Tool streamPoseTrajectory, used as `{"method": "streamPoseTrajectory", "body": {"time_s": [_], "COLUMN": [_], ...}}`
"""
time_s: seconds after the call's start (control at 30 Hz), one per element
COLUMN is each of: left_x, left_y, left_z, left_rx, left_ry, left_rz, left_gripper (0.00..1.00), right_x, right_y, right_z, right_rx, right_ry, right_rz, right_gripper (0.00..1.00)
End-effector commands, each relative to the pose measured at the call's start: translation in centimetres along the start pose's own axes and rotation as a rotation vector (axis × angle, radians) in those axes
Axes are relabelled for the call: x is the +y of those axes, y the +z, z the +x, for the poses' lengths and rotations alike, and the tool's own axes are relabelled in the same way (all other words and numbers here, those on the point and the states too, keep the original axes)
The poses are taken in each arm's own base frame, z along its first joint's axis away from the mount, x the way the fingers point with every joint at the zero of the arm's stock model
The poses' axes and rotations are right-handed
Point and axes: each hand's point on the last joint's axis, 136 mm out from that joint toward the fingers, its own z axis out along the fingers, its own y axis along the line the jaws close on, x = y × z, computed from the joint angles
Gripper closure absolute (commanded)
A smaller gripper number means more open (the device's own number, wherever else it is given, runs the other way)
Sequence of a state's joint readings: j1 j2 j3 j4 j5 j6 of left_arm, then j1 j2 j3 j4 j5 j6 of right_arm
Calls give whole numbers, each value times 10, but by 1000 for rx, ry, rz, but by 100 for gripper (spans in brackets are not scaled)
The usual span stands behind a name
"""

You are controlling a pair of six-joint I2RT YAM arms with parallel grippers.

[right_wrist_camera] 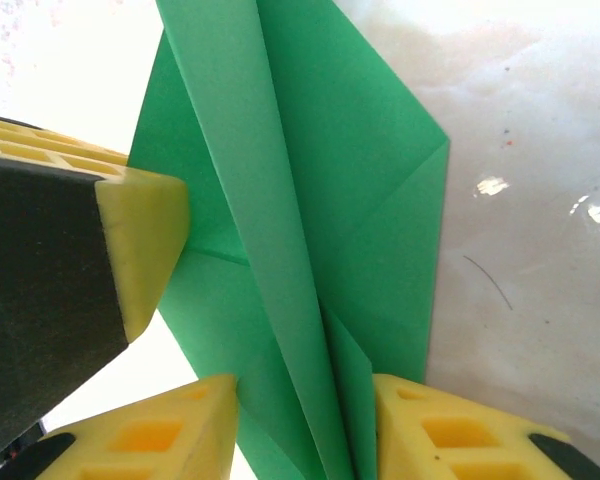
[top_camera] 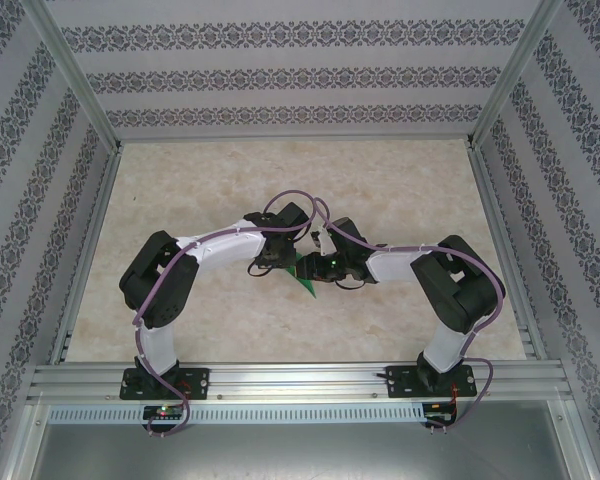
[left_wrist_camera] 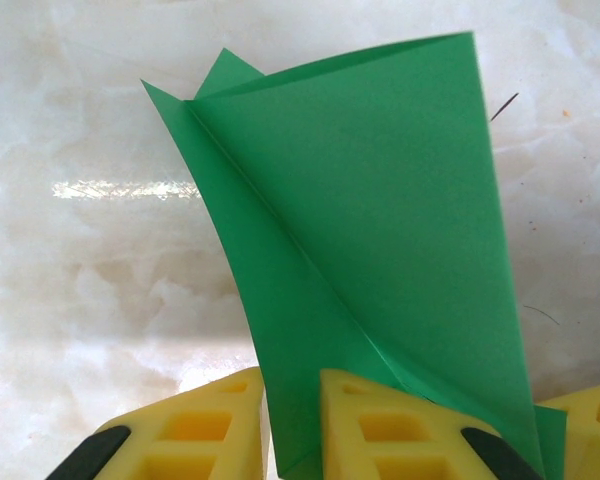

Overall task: Fold a paper plane with a square sheet of paper (pick it up from the middle)
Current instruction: Move a paper plane to the center of the table.

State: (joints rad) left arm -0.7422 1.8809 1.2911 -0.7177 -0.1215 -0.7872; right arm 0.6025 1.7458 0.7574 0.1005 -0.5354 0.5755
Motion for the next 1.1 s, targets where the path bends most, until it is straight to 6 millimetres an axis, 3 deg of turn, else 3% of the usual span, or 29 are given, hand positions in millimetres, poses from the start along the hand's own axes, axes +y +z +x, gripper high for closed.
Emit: {"method": "streamPoseTrajectory", "body": {"time_s": [0.0,0.7,0.87,1.07], "left_x": [-11,-19,-27,-38], "left_y": [-12,-20,-37,-70], "left_z": [-9,-15,-22,-37], "left_rx": [-57,-70,-112,-205], "left_ry": [20,32,25,22], "left_rz": [45,79,144,237], "left_gripper": [78,77,73,66], "right_x": [4,2,4,5], "right_y": [6,10,1,-32], "right_z": [-3,-6,-10,-29], "right_rx": [-1,9,-22,-99], "right_ry": [-51,-103,-113,-138], "right_rz": [8,52,83,225], "right_gripper": [64,86,95,96]}}
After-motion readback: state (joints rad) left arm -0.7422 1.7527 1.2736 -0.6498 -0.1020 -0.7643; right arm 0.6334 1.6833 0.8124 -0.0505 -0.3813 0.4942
